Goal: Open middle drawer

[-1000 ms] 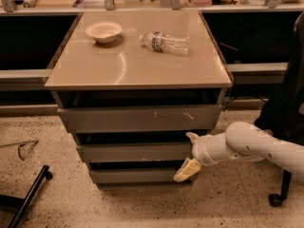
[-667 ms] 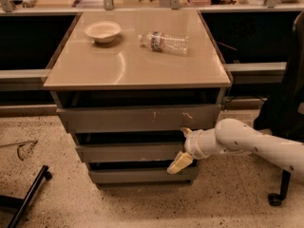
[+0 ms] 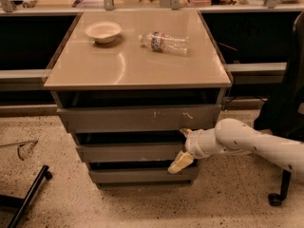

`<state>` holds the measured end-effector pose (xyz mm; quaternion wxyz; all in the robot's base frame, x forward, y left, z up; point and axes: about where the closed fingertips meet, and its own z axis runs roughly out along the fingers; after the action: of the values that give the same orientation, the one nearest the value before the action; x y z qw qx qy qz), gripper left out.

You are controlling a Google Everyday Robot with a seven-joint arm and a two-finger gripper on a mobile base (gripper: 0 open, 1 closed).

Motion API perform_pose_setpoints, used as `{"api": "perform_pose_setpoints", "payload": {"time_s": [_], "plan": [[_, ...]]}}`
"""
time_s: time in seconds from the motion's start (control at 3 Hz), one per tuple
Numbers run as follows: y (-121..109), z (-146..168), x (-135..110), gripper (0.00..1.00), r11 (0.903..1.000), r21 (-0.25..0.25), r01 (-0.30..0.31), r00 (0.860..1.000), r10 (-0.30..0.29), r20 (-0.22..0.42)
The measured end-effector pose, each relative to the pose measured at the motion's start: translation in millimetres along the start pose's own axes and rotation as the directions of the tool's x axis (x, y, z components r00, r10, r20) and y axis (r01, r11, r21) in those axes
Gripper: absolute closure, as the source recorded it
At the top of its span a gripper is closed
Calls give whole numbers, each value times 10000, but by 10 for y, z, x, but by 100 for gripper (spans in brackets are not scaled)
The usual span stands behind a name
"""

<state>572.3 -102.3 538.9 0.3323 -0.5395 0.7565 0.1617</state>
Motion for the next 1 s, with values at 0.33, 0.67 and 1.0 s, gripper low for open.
{"api": "perform_pose_setpoints", "payload": {"time_s": [0.33, 0.67, 1.0], "plan": [[-3, 97, 27, 0, 10000, -29, -13, 10000, 13, -23], [8, 359, 45, 0, 9998, 205, 89, 9999, -90, 55], [50, 635, 44, 0, 9975, 609, 352, 9992, -362, 145]]}}
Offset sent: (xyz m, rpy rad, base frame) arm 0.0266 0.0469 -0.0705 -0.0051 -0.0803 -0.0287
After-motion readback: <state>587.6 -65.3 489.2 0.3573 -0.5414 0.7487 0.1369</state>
